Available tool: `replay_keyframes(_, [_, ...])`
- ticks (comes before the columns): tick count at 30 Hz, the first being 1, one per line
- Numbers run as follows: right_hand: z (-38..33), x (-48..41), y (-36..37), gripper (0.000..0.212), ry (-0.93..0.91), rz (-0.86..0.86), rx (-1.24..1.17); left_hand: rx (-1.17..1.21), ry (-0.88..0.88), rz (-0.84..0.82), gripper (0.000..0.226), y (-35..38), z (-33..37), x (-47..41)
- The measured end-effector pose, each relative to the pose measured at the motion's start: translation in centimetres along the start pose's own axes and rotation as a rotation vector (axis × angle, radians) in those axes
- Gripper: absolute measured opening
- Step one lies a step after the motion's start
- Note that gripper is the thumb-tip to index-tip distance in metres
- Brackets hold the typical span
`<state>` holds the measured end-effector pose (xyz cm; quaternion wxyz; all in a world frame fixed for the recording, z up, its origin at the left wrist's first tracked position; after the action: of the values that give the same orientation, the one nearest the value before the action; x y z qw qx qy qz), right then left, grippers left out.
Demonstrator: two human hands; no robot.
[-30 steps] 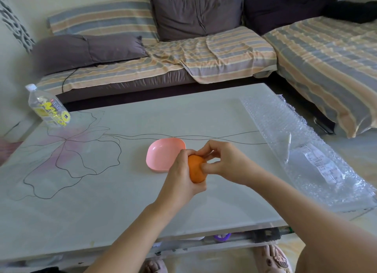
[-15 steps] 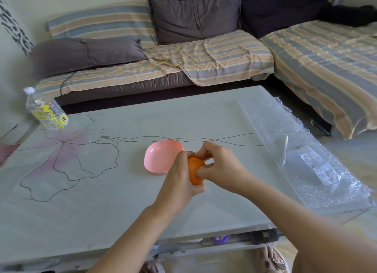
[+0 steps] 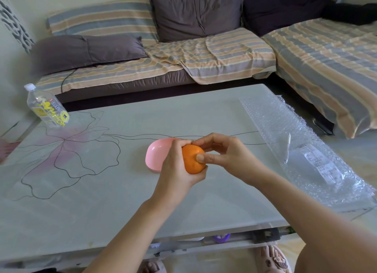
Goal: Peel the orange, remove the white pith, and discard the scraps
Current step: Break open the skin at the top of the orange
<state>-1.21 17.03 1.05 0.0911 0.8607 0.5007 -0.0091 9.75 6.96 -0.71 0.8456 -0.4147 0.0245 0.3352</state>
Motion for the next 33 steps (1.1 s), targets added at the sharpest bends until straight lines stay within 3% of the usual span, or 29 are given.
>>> replay_keyframes(3, [-0.2, 0.1, 0.1, 0.018, -0.024, -0.014, 0.074, 0.002, 0.007, -0.029, 0.063, -0.2, -0.2, 0.1])
replay_keyframes(12, [-0.3, 0.6, 1.7, 0.022, -0.041, 0.084, 0.331, 0.061, -0.051, -0.142, 0.062, 0.4, -0.6, 0.8])
replay_keyframes(26, [0.1, 0.9, 2.0, 0.025, -0.025, 0.194, 0.150, 0.024, 0.002, -0.075, 0.065, 0.9, 0.1, 1.0])
replay_keyframes(33, [-0.5, 1.1, 1.5, 0.024, -0.024, 0.138, 0.007, -0.027, 0.036, 0.120, 0.067, 0.3, 0.6, 0.3])
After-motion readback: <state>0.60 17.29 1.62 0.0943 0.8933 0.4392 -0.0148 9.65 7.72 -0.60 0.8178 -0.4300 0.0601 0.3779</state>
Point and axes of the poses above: each hand's wrist, its own x-axis away from the middle knuckle, its own y-axis out of the palm, z = x × y, the point moved 2 cm from there along -x, towards the middle knuckle, and after that the axes turned 15 degrees about -x, right-handed, at the moved point
